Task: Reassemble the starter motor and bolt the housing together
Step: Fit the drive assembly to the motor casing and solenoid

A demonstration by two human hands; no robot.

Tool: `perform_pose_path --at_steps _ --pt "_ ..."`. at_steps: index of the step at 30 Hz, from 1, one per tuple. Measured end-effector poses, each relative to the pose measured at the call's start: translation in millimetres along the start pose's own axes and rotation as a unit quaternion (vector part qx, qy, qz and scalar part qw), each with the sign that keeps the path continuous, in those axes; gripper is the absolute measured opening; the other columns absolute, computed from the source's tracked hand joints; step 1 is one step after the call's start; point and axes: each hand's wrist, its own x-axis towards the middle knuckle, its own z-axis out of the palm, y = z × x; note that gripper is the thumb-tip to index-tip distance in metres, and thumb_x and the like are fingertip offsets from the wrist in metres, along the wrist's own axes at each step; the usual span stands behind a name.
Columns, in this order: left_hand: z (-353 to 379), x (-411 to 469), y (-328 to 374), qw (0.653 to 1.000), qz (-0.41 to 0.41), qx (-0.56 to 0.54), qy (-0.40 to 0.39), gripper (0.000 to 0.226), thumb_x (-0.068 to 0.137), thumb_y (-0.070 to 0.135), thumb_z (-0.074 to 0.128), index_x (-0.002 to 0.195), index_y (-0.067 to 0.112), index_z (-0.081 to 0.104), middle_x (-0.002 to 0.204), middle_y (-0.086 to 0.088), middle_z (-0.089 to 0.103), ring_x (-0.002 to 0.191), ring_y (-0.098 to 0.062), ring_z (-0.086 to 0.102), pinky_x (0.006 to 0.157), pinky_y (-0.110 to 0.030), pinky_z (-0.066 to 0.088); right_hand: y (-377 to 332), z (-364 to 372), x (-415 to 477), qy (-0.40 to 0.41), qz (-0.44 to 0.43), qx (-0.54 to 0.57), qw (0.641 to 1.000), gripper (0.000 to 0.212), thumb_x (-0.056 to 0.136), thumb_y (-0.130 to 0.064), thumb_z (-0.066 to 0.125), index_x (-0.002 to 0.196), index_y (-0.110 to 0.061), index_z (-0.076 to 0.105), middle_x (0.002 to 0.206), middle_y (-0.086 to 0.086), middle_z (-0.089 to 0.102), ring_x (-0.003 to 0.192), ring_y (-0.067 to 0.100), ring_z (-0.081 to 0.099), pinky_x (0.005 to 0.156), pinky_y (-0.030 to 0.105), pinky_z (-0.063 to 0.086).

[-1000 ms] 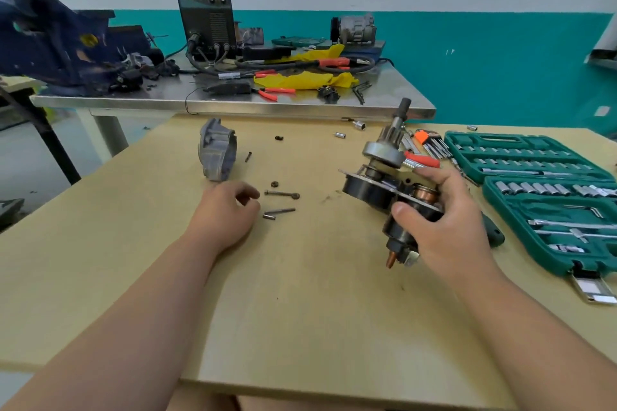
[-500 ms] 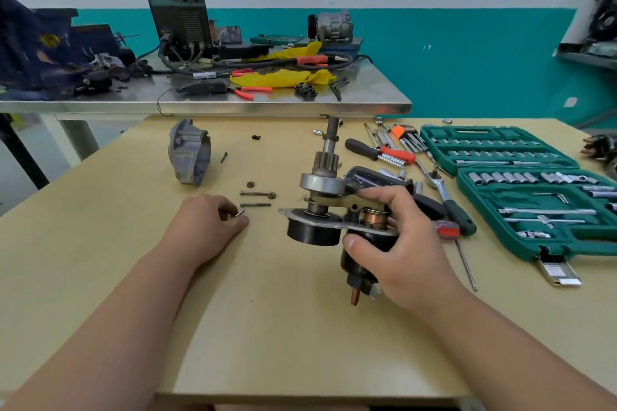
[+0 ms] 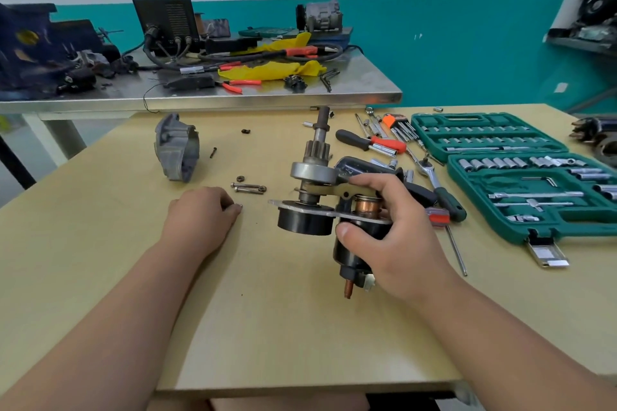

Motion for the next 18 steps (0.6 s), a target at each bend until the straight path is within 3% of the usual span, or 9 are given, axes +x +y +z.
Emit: perform_pose_path --at_steps 3,5,8,10,14,18 --pt "-0.6 -3.6 2.4 1.0 0.004 0.018 0.006 0.021 0.097 0.035 0.051 0.097 0.019 0.064 0.097 -0.004 0.068 0.094 -0.027 0.057 0.085 -0.036 0.043 -0.8 0.8 -2.2 -0.007 -0.01 -0.009 1.0 0.049 0.07 -0.033 0.072 0.107 -0.053 0.049 0.094 -0.025 0.059 0.085 -0.001 0.061 0.062 0.006 0.045" --pt "-7.7 -9.3 7.6 0.997 -0.003 -0.061 0.048 0.023 0.097 0.032 0.052 0.098 0.013 0.065 0.089 -0.002 0.066 0.085 -0.024 0.057 0.078 -0.035 0.044 -0.5 1.7 -2.9 -0.007 -0.018 -0.019 1.0 0.049 0.07 -0.033 0.072 0.11 -0.051 0.049 0.097 -0.026 0.059 0.09 -0.001 0.06 0.066 0.005 0.045" --pt "-35.0 -37.2 30.8 0.96 0.025 -0.233 0.154 0.015 0.094 0.032 0.057 0.088 0.02 0.064 0.075 0.017 0.057 0.071 0.0 0.053 0.061 -0.014 0.036 0.3 3.3 -1.9 0.001 -0.033 -0.038 0.999 0.05 0.069 -0.034 0.071 0.112 -0.047 0.05 0.112 -0.03 0.054 0.102 -0.004 0.056 0.075 0.003 0.041" --pt "-55.9 -65.3 53.7 0.943 0.098 -0.259 0.188 0.012 0.09 0.037 0.056 0.084 0.029 0.061 0.075 0.022 0.055 0.073 0.002 0.051 0.063 -0.009 0.034 1.3 3.9 -0.7 0.005 -0.042 -0.046 0.998 0.049 0.069 -0.033 0.07 0.111 -0.046 0.05 0.117 -0.03 0.052 0.106 -0.007 0.053 0.079 0.002 0.04" --pt "-70.8 -105.8 92.8 0.944 0.264 -0.074 0.185 0.022 0.09 0.038 0.057 0.08 0.022 0.068 0.074 0.01 0.06 0.078 -0.019 0.048 0.073 -0.035 0.038 5.0 3.9 0.7 0.008 -0.056 -0.057 0.997 0.05 0.069 -0.031 0.072 0.113 -0.041 0.051 0.123 -0.024 0.047 0.112 -0.005 0.05 0.087 0.004 0.039" --pt "-69.3 -107.9 118.8 0.961 0.241 0.081 0.109 0.024 0.092 0.039 0.046 0.09 0.024 0.065 0.088 0.008 0.062 0.096 -0.022 0.042 0.079 -0.035 0.02 8.5 4.7 0.2 0.016 -0.074 -0.071 0.995 0.046 0.074 -0.027 0.075 0.116 -0.03 0.055 0.123 -0.018 0.048 0.119 -0.005 0.045 0.089 0.002 0.034"
